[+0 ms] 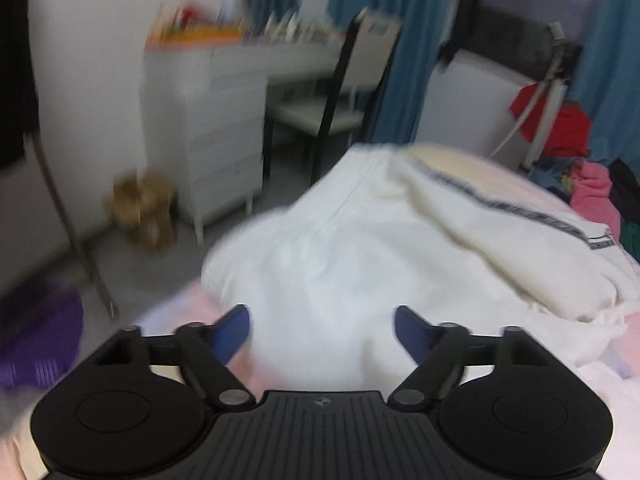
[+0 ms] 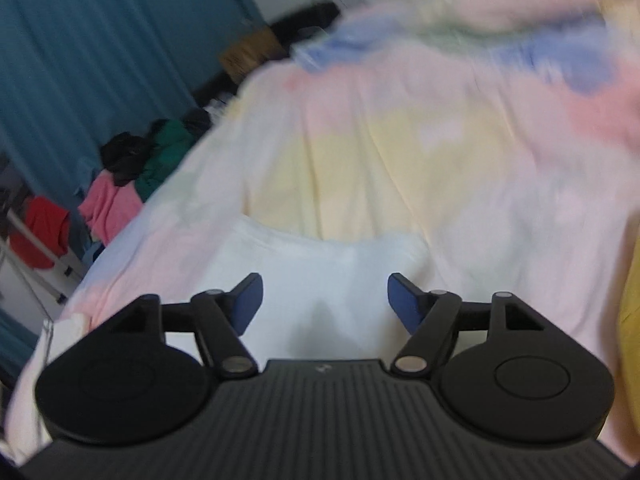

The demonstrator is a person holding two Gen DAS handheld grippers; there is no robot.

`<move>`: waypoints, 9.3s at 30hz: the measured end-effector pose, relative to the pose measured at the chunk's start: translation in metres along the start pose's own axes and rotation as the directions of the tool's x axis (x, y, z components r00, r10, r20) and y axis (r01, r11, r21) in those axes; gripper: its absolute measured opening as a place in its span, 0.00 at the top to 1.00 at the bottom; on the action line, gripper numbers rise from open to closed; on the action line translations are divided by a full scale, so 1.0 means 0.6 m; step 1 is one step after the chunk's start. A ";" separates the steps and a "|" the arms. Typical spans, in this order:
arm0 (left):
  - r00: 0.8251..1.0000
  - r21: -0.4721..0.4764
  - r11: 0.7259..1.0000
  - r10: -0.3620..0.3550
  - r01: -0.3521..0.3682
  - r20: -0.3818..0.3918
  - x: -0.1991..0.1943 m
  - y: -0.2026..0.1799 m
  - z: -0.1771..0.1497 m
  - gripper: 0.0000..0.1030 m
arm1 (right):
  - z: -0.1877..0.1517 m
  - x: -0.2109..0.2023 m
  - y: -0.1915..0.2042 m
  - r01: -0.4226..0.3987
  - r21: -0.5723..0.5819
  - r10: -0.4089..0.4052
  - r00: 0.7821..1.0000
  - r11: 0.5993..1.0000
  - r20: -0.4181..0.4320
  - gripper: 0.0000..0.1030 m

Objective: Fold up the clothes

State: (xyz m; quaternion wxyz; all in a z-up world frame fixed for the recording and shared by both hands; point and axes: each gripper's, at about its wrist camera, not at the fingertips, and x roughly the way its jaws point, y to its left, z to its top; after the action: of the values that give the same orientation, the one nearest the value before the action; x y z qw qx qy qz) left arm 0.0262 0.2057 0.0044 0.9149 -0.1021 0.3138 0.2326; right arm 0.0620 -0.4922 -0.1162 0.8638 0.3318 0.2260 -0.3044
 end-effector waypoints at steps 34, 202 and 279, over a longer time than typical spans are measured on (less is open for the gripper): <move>0.878 0.704 0.614 -0.477 0.357 -0.029 0.300 -0.906 -0.104 0.73 | -0.152 0.087 0.151 -0.252 -0.121 0.229 0.958 0.960 -0.174 0.30; 0.868 -0.633 0.751 -0.429 0.188 -0.251 0.140 0.263 -0.028 0.23 | -0.042 -0.032 -0.136 -0.119 0.371 0.201 0.961 0.921 -0.190 0.42; 0.863 -0.532 0.746 -0.502 0.401 -0.054 0.319 0.079 0.089 0.29 | 0.020 0.214 0.141 -0.293 0.128 0.300 0.953 0.947 -0.042 0.48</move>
State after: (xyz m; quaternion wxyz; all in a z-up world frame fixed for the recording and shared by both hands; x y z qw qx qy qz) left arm 0.1641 0.3342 -0.0750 0.8495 -0.4325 0.2949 0.0658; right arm 0.2129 -0.4986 -0.1474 0.8708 0.4227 0.1809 -0.1739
